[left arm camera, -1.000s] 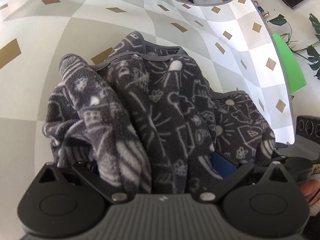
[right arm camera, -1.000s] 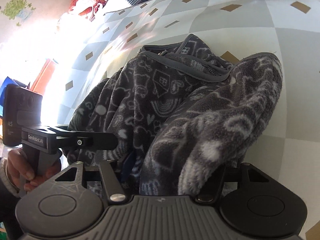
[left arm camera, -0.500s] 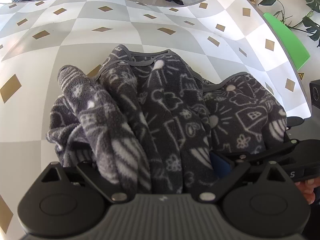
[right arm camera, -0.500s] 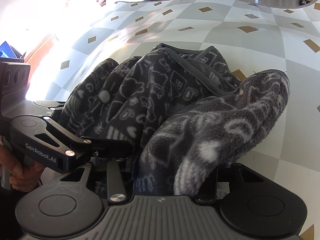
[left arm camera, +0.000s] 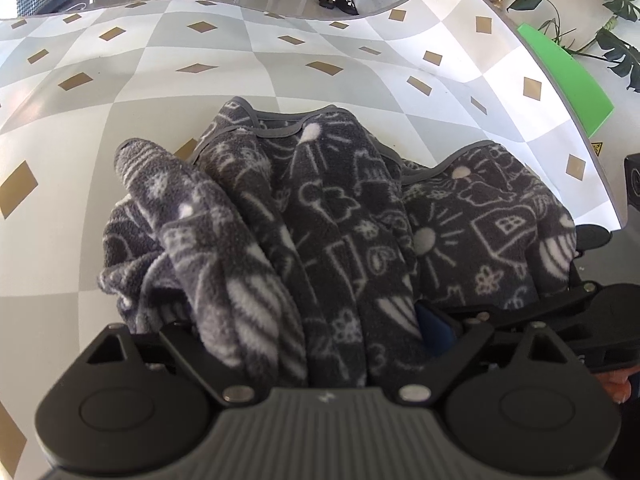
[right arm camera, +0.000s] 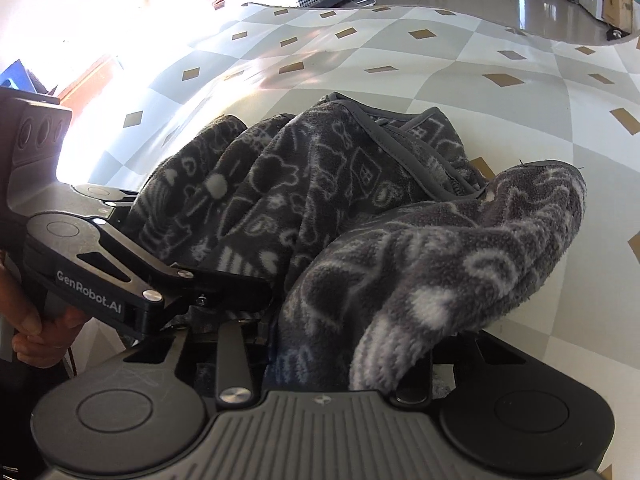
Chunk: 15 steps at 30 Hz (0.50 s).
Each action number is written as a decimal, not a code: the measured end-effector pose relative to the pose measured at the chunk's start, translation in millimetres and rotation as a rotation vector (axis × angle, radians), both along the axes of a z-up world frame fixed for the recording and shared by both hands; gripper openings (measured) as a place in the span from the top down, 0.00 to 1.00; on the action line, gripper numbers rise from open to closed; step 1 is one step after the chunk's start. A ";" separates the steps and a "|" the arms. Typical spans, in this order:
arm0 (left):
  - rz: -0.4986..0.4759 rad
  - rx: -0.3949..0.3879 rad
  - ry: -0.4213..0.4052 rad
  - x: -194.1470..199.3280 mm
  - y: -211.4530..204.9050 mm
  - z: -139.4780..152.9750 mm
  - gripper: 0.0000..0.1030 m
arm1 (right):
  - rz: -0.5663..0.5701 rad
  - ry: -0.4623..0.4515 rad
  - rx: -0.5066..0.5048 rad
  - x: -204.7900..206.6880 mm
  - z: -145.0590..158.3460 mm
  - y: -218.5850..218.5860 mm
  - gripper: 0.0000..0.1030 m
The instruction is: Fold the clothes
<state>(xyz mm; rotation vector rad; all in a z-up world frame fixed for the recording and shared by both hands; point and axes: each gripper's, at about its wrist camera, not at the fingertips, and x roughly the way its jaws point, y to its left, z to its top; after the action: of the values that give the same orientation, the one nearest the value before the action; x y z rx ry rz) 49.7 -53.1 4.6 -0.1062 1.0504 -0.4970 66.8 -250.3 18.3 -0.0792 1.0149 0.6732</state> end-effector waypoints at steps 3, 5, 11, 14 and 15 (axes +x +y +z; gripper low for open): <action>0.002 0.003 -0.028 -2.4 -3.4 7.1 0.17 | 0.010 -0.043 -0.027 -2.3 6.2 3.4 0.63; 0.011 -0.001 -0.035 -2.4 -4.5 10.5 0.18 | 0.008 -0.062 -0.032 -3.7 9.7 2.3 0.64; 0.029 -0.015 -0.071 -2.7 -5.2 22.1 0.18 | 0.002 -0.111 -0.037 -4.9 22.0 1.4 0.64; 0.042 -0.023 -0.089 -3.3 -4.7 29.5 0.18 | -0.004 -0.140 -0.037 -5.5 29.5 1.8 0.64; 0.044 -0.023 -0.095 -3.5 -4.8 31.4 0.18 | -0.006 -0.149 -0.037 -5.4 31.5 2.0 0.64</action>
<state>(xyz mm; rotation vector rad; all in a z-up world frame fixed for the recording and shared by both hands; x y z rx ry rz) 46.2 -57.9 36.1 -0.1245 0.9473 -0.4700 61.4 -248.3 49.8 -0.1561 0.8842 0.6340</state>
